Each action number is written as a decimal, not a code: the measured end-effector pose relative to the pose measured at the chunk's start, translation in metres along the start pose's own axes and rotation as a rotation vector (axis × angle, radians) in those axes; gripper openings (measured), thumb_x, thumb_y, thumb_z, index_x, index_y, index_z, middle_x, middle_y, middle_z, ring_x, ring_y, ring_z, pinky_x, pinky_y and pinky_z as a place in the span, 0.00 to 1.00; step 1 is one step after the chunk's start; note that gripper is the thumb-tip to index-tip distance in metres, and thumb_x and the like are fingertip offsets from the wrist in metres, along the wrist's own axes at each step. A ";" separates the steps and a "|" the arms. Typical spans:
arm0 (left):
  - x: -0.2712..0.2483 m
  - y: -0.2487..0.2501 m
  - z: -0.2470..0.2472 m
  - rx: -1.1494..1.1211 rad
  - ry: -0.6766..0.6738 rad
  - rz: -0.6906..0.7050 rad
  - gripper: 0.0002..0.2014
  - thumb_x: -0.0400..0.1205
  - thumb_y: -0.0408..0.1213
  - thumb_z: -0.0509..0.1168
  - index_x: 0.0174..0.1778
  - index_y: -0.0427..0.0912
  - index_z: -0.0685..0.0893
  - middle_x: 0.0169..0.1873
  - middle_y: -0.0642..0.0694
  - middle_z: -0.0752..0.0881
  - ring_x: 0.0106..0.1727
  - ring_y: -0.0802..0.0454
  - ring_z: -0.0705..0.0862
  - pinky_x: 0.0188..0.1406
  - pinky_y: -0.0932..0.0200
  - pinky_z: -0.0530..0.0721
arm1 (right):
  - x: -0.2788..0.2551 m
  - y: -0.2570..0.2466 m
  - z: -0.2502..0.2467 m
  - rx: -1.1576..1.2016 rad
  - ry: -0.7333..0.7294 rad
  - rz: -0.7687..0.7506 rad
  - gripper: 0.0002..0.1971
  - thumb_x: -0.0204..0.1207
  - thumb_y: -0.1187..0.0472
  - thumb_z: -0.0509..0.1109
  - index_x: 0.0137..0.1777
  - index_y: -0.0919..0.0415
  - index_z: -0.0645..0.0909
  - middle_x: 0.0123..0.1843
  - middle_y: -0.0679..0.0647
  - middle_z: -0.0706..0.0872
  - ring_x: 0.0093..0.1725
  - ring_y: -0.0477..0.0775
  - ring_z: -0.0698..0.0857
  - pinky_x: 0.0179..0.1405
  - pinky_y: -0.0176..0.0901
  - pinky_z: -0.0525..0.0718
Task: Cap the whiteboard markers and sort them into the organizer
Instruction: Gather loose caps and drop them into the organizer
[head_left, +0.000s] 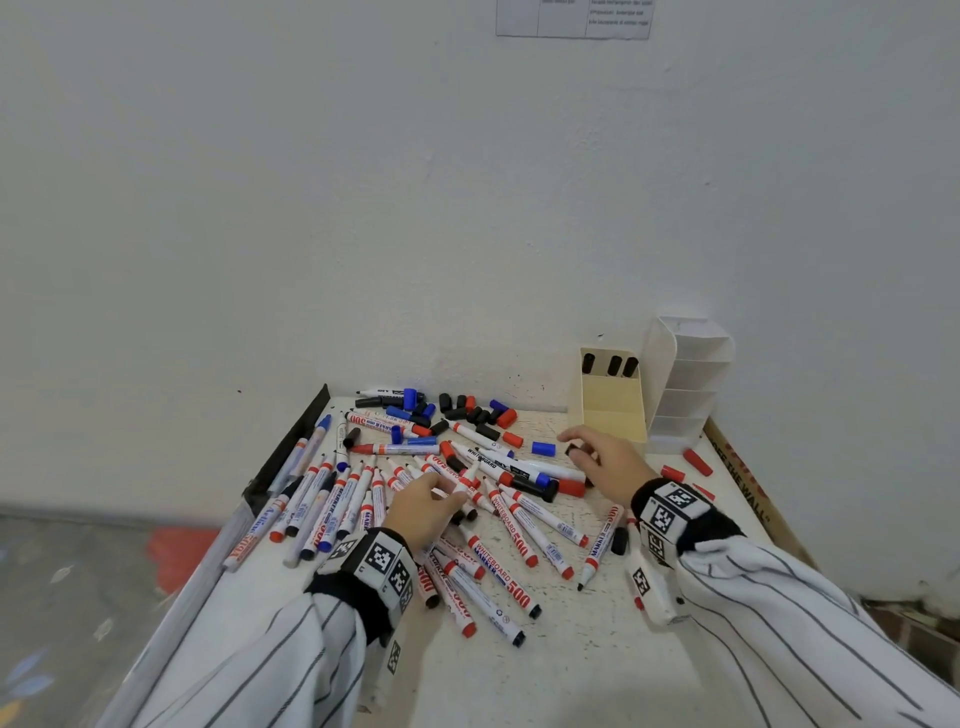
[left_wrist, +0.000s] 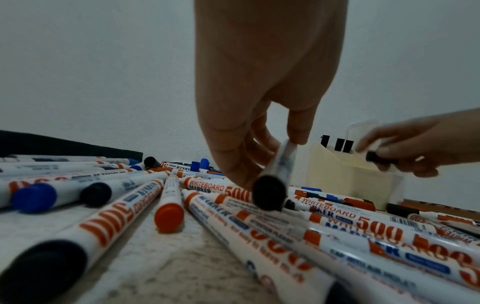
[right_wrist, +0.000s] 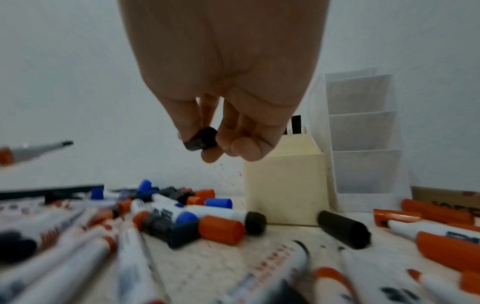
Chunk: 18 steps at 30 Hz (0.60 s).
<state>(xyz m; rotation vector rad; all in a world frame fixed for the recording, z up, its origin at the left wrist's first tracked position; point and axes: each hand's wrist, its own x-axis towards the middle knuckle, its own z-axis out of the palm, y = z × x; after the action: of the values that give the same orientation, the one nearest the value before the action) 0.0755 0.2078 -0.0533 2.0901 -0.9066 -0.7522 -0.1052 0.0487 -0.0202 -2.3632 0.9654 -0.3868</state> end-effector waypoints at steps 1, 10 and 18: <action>-0.001 0.001 0.000 -0.005 -0.004 0.011 0.06 0.82 0.46 0.62 0.50 0.48 0.77 0.40 0.52 0.82 0.44 0.54 0.83 0.44 0.60 0.82 | -0.001 -0.005 0.001 0.029 0.037 -0.030 0.10 0.81 0.62 0.61 0.60 0.54 0.76 0.47 0.49 0.80 0.46 0.48 0.78 0.47 0.35 0.74; -0.018 0.008 0.007 -0.017 -0.016 0.096 0.04 0.83 0.41 0.63 0.51 0.48 0.77 0.39 0.51 0.82 0.43 0.50 0.84 0.51 0.54 0.83 | -0.010 -0.038 0.021 0.332 0.074 -0.132 0.15 0.76 0.70 0.66 0.44 0.45 0.75 0.49 0.45 0.81 0.54 0.53 0.85 0.60 0.48 0.83; -0.029 0.012 0.004 -0.011 -0.043 0.172 0.08 0.83 0.41 0.61 0.55 0.46 0.80 0.45 0.47 0.84 0.40 0.54 0.81 0.44 0.61 0.80 | -0.019 -0.047 0.030 0.252 0.006 -0.169 0.10 0.72 0.70 0.71 0.46 0.53 0.80 0.49 0.50 0.84 0.49 0.48 0.82 0.52 0.34 0.79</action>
<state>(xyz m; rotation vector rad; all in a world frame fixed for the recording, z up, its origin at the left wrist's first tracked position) 0.0511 0.2232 -0.0394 1.9631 -1.0876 -0.7117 -0.0784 0.1012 -0.0178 -2.2181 0.6771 -0.5466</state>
